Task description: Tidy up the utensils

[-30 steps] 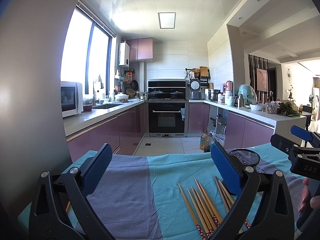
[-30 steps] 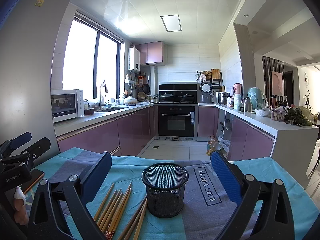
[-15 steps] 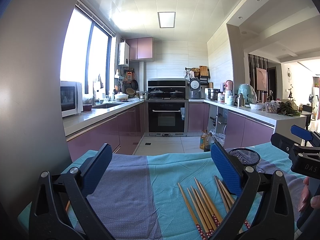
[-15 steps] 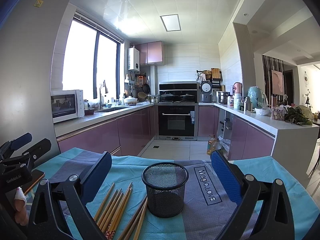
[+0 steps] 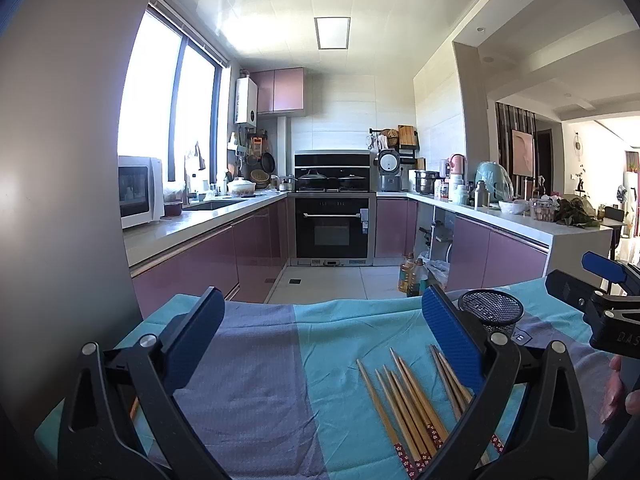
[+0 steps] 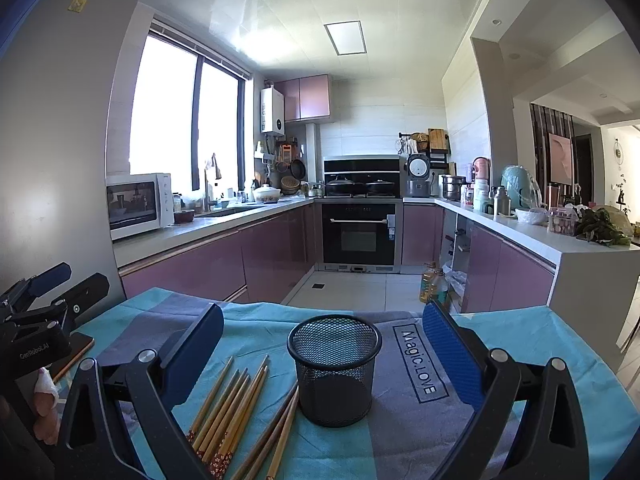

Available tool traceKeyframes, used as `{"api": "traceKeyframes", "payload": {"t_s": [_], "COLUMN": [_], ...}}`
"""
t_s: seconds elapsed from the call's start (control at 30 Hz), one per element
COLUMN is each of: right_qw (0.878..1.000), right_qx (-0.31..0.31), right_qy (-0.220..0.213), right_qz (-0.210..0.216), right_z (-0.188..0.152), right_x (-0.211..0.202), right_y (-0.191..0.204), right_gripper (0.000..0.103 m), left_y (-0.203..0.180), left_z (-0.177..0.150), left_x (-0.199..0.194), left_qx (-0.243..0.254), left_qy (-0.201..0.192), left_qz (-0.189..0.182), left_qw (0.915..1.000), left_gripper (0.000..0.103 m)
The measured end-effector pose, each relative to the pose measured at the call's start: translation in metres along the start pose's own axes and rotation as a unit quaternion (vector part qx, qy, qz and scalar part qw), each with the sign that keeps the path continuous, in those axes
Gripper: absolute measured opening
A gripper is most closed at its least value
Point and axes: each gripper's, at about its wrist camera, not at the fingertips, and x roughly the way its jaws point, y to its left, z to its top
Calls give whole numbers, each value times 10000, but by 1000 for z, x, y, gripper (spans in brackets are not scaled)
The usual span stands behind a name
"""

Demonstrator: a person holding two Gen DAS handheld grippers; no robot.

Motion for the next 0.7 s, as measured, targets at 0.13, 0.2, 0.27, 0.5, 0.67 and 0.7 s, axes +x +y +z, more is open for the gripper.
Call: {"api": "traceKeyframes", "payload": {"t_s": [0.13,0.2,0.27,0.5,0.67,0.7], "right_qw": [9982,9956,9920,9673,9536,9522], "right_qx": [63,41,-46,-229,-116,-114], "right_qy": [400,655,1001,2370,2894,2940], "right_qz": [449,664,772,874,821,826], "right_z": [-10,-18,-25,-62,-75,-76], "right_x": [5,10,17,58,80,83], "right_y": [-1,0,4,16,13,14], "right_gripper": [96,96,96,62,49,47], "left_y": [0,-1,-1,-9,-17,-18], "left_z": [-6,-11,-20,-49,-72,-77], "left_x": [9,19,31,67,98,104], "left_qx": [93,160,253,657,703,680], "left_qy": [275,569,914,1853,2496,2594], "left_qz": [-96,-244,-299,-565,-723,-775], "left_qw": [9995,9980,9950,9789,9631,9603], "left_gripper": [97,97,97,95,82,80]}}
